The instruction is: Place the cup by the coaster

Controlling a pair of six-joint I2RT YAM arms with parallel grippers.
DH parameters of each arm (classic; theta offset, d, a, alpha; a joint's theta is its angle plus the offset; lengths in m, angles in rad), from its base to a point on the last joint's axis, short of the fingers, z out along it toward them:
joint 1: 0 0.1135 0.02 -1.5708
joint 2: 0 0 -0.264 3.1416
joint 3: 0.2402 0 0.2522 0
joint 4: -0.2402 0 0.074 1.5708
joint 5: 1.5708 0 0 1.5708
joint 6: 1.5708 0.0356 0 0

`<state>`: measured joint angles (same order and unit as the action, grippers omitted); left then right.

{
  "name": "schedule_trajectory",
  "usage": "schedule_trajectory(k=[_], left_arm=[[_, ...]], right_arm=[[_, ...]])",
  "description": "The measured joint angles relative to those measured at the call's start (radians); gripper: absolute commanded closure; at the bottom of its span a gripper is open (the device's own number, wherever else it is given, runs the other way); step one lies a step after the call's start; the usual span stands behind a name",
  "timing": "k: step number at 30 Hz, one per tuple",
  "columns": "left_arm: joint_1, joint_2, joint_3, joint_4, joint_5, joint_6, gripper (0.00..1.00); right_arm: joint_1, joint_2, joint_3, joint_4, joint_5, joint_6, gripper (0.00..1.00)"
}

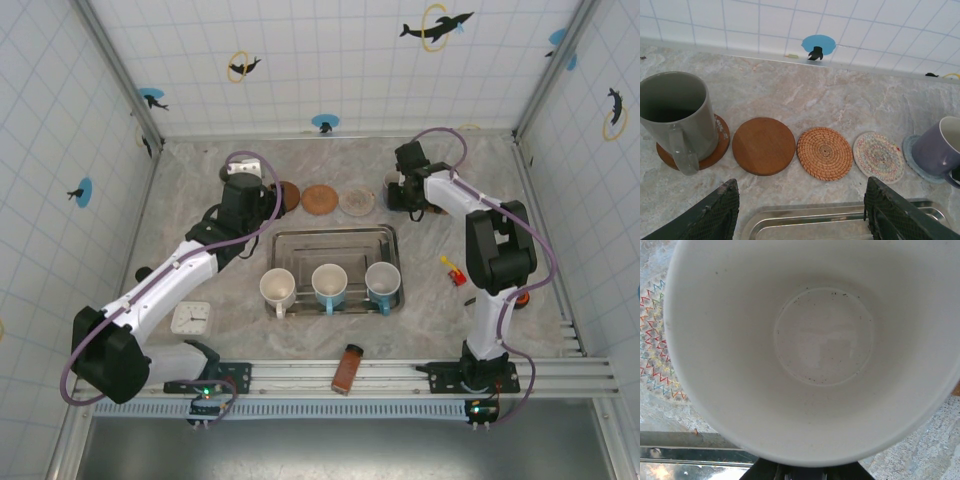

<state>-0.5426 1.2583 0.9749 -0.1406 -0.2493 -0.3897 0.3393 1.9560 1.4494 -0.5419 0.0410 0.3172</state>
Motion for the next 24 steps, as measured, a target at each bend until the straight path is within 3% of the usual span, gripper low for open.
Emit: schedule_trajectory(k=[9,24], left_arm=[[0.0,0.0,0.0,0.0,-0.002,0.0,0.33],[0.0,-0.019,0.0,-0.001,-0.007,0.0,0.33]], right_arm=[[0.0,-0.024,-0.005,-0.001,0.012,0.003,0.62],[0.044,-0.277,-0.062,0.005,0.071,0.023,0.53]])
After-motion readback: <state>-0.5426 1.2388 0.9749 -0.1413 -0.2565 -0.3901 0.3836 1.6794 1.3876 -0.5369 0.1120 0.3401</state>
